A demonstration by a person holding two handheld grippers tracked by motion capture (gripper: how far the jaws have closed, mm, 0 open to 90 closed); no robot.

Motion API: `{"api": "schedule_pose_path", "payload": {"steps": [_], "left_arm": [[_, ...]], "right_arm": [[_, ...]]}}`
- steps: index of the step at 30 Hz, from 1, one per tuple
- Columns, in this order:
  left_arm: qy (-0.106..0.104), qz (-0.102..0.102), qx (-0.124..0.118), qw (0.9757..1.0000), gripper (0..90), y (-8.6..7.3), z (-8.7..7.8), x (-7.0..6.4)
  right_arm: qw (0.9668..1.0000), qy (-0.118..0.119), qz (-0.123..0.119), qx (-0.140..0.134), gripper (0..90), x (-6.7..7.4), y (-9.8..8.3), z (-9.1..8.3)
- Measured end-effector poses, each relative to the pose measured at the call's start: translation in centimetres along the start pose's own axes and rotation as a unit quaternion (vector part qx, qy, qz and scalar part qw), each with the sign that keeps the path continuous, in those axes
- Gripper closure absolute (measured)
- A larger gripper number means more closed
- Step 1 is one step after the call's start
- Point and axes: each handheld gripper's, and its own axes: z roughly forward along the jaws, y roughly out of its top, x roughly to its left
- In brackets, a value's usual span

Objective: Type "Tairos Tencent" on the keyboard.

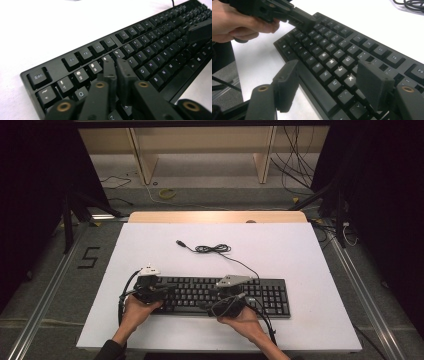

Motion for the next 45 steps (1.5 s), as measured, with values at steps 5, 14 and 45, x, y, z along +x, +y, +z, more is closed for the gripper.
{"api": "schedule_pose_path", "payload": {"steps": [5, 14, 45], "left_arm": [[-0.001, 0.003, 0.01, 0.9999, 88.9, 0.2, 0.7, 0.0], [0.004, 0.003, 0.021, 0.9998, 89.0, 0.2, 1.4, 0.0], [-0.015, -0.013, -0.009, 0.9998, 66.1, -0.3, -0.2, -0.5]], "right_arm": [[1.0, -0.003, -0.001, -0.003, 35.1, -0.1, -0.2, -0.3], [1.0, -0.005, 0.002, -0.005, 32.9, -0.2, -0.5, -0.7], [0.9997, -0.015, -0.016, 0.004, 72.5, 0.3, 0.2, 0.6]]}}
